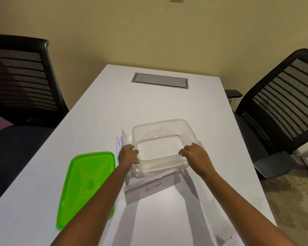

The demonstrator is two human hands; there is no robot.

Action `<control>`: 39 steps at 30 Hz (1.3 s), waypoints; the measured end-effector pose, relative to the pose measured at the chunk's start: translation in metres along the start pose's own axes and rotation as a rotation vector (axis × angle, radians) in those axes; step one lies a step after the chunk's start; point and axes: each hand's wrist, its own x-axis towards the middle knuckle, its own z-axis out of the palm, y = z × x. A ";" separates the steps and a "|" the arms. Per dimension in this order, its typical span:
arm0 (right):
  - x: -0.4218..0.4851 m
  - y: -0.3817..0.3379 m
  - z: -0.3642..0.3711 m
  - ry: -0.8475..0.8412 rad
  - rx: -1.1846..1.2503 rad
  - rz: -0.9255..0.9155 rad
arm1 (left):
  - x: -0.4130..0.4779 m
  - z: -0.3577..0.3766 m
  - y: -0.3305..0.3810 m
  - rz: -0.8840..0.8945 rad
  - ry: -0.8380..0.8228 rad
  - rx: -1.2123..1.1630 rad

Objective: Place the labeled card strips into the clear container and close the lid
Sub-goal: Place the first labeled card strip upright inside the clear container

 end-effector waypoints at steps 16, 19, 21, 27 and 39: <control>-0.015 -0.023 0.006 0.071 -0.001 0.015 | 0.009 -0.009 -0.002 0.077 0.048 0.061; -0.023 -0.026 0.011 0.121 0.081 0.085 | 0.002 -0.009 -0.006 0.089 0.050 0.027; -0.033 -0.030 0.014 0.169 0.167 0.186 | -0.007 -0.010 -0.010 0.138 0.104 0.074; -0.077 -0.046 0.037 0.211 0.496 0.576 | -0.050 -0.007 -0.042 0.306 0.332 0.142; -0.076 -0.054 0.061 -0.239 0.809 0.810 | -0.084 -0.001 -0.098 -0.095 0.184 0.166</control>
